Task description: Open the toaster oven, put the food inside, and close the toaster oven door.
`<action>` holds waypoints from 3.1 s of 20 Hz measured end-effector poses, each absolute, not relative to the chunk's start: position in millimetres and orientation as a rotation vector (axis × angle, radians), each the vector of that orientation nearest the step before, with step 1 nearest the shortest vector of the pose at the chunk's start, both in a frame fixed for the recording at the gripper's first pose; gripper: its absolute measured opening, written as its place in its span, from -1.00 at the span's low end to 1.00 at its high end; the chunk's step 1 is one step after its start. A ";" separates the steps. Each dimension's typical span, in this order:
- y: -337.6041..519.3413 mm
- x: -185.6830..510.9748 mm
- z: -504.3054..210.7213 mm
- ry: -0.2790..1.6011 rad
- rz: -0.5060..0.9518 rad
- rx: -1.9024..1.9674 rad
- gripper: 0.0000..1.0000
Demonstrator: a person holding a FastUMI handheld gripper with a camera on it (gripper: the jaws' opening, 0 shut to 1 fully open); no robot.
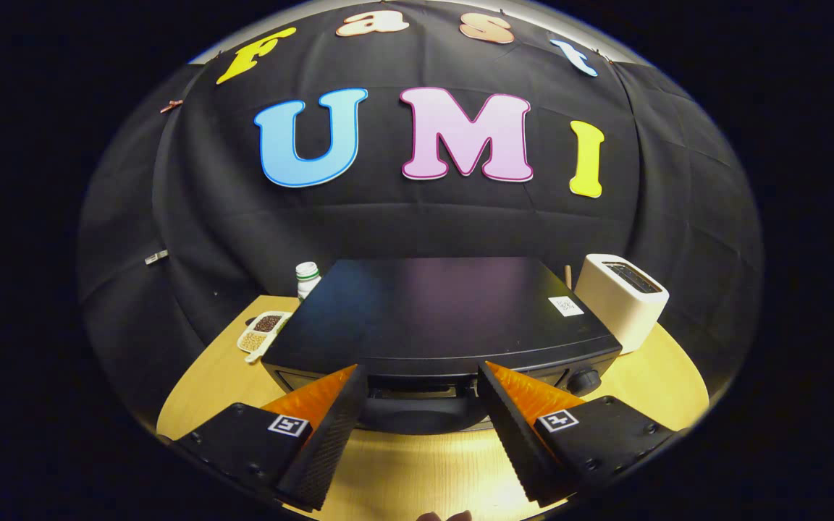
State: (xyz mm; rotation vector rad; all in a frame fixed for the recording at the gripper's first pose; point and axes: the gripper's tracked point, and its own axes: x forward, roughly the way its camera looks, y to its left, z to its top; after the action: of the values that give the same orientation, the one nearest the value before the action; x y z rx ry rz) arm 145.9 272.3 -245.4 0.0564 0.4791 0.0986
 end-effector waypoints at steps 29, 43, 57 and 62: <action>261.4 20.3 -326.6 0.697 0.091 0.053 0.98; 227.2 -26.2 -363.7 0.944 0.229 0.084 0.99; 8.5 -29.9 -343.0 1.205 0.241 0.060 0.89; -57.5 -13.6 -379.8 1.339 0.157 0.072 0.89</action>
State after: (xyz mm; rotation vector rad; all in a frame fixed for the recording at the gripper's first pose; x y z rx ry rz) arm -13.6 -57.5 -379.8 0.0717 1.3388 0.1566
